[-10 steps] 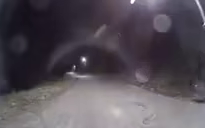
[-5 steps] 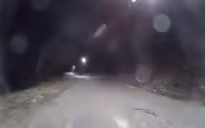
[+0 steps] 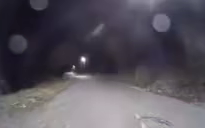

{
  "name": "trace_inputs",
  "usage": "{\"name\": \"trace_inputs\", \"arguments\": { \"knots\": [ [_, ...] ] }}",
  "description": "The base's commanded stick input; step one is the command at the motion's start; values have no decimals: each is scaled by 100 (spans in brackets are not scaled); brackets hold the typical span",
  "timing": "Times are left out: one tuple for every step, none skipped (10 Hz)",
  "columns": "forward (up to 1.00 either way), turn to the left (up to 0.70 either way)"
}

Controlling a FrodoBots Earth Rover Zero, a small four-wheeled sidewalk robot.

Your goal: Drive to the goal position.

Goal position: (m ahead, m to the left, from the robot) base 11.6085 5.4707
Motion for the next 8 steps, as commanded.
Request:
{"name": "trace_inputs", "arguments": {
  "knots": [
    [70, 3],
    [70, 5],
    [70, 11],
    [70, 11],
    [70, 11],
    [70, 11],
    [70, 9],
    [70, 9]
  ]
}}
